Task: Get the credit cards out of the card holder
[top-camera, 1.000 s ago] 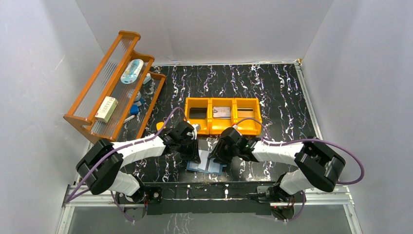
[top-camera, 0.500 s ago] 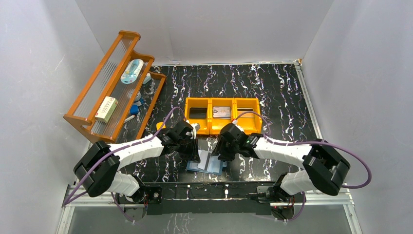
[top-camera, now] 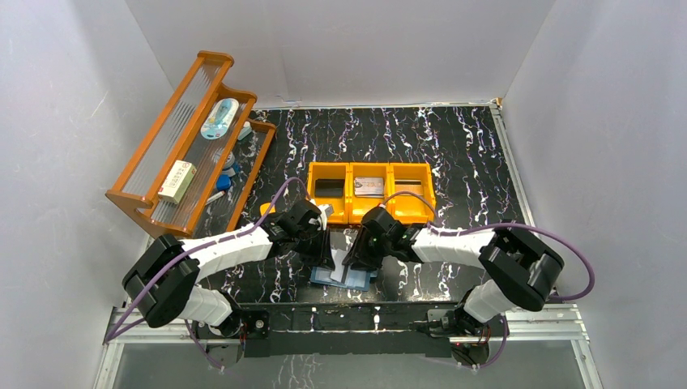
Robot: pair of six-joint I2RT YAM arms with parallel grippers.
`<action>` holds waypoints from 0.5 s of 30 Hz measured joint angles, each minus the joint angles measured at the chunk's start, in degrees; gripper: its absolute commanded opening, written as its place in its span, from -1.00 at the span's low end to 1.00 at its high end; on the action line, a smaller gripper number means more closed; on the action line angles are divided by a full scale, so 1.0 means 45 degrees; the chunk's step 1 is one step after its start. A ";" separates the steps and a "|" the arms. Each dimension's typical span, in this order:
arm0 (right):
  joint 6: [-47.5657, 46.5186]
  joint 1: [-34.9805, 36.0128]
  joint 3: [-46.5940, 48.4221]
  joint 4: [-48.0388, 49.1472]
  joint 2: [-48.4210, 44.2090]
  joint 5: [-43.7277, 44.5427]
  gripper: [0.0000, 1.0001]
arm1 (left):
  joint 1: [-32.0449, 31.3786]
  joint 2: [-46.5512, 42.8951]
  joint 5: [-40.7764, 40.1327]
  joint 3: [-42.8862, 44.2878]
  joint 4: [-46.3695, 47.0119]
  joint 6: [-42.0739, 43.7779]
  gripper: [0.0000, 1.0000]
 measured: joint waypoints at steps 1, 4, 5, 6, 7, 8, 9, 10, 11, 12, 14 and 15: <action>0.0112 -0.0010 -0.0117 0.0282 0.0029 -0.0131 -0.15 | 0.0000 0.0000 0.0039 0.0000 0.0034 -0.0019 -0.79; 0.0379 -0.0010 -0.0379 0.0855 0.0078 -0.0359 -0.15 | 0.0000 0.0000 0.0117 0.0000 0.0087 -0.0087 -0.63; 0.0466 -0.0010 -0.0457 0.0986 0.0063 -0.0369 -0.15 | 0.0000 0.0000 0.0146 0.0000 0.0107 -0.0112 -0.59; 0.0549 -0.0010 -0.0520 0.1078 0.0034 -0.0364 -0.15 | 0.0000 0.0000 0.0189 0.0000 0.0141 -0.0160 -0.57; 0.0617 -0.0010 -0.0573 0.1137 -0.0005 -0.0345 -0.15 | 0.0000 0.0000 0.0243 0.0000 0.0185 -0.0199 -0.57; 0.0661 -0.0010 -0.0627 0.1190 -0.0039 -0.0325 -0.15 | 0.0000 0.0000 0.0301 0.0000 0.0219 -0.0228 -0.56; 0.0695 -0.0010 -0.0665 0.1224 -0.0078 -0.0296 -0.15 | 0.0000 0.0019 0.0359 0.0000 0.0267 -0.0248 -0.56; 0.0729 -0.0010 -0.0699 0.1234 -0.0117 -0.0262 -0.15 | 0.0000 0.0058 0.0418 0.0000 0.0340 -0.0262 -0.56; 0.0738 -0.0010 -0.0714 0.1229 -0.0141 -0.0243 -0.15 | 0.0000 0.0121 0.0476 0.0000 0.0393 -0.0272 -0.56; 0.0763 -0.0010 -0.0748 0.1248 -0.0170 -0.0219 -0.16 | 0.0000 0.0219 0.0549 0.0000 0.0461 -0.0272 -0.56; 0.0845 -0.0010 -0.0806 0.1292 -0.0204 -0.0199 -0.16 | 0.0000 0.0476 0.0753 0.0000 0.0612 -0.0272 -0.60; 0.0894 -0.0010 -0.0845 0.1326 -0.0223 -0.0204 -0.16 | 0.0000 0.0627 0.0908 0.0000 0.0709 -0.0262 -0.67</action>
